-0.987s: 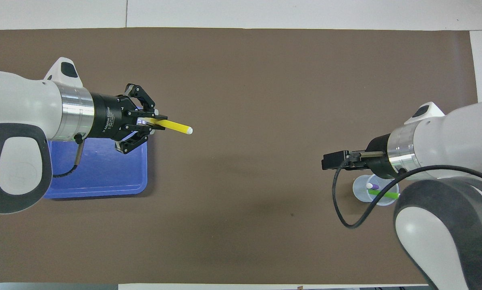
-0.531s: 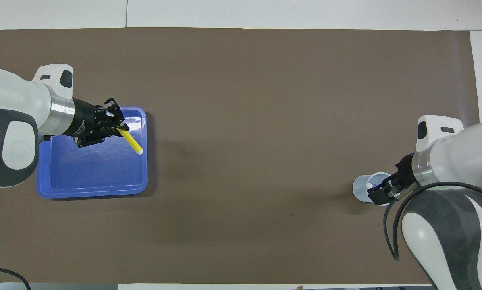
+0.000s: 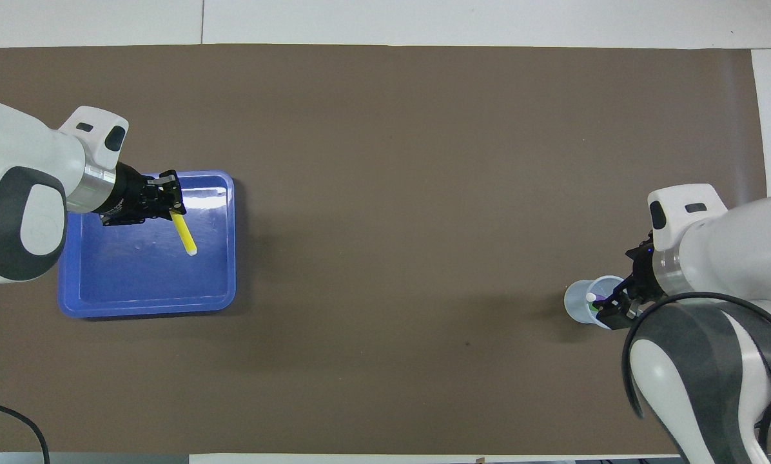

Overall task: Right arm passes pens to left for tray arrangement
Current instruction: 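Lower the yellow pen into the blue tray and open the left gripper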

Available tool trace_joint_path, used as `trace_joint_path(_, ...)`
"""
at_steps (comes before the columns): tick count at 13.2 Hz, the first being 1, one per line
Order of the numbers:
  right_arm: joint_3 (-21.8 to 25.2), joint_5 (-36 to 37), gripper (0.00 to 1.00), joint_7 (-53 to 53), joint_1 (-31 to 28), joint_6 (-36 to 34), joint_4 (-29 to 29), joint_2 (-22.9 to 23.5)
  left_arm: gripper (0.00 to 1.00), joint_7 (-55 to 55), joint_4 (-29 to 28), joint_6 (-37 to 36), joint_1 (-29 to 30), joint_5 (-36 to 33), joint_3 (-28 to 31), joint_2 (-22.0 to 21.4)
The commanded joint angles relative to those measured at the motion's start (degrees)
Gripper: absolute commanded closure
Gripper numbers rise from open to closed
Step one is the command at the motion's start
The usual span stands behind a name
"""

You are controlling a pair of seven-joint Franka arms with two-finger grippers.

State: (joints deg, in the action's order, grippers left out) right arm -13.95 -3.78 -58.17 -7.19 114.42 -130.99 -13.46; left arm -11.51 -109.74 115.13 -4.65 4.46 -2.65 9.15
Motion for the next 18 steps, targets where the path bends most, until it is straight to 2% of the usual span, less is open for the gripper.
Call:
trace_joint_path(1, -0.7, 1.1, 0.00, -2.7, -0.6, 2.2, -1.5, 1.6, 1.00, 6.4, 2.5, 1.8, 0.6, -4.7, -0.4, 3.8)
trace_joint_path(2, -0.6, 1.1, 0.02, -3.4, -0.5, 2.3, -2.6, 1.3, 1.00, 8.5, 2.4, 2.6, 0.3, -5.2, -0.4, 5.2)
trace_joint_path(4, -0.6, 1.1, 0.12, -5.0, -0.5, 2.3, -3.0, 1.2, 1.00, 10.1, 2.1, 4.0, -0.2, -6.7, -0.4, 7.1)
trace_joint_path(8, -0.6, 1.1, 0.12, -10.1, -0.8, 7.0, -6.5, 0.5, 1.00, 10.1, 0.1, 4.8, -0.2, -7.5, -0.5, 7.6)
trace_joint_path(13, -0.6, 1.2, 0.12, -12.3, -0.5, 7.4, -8.5, -0.6, 1.00, 9.6, -1.9, 3.4, -0.2, -7.4, -0.5, 7.2)
trace_joint_path(18, -0.6, 1.8, 0.13, -14.7, -0.8, 9.0, -9.0, -0.8, 1.00, 5.7, -1.9, -1.0, -0.4, -7.3, -0.7, 6.3)
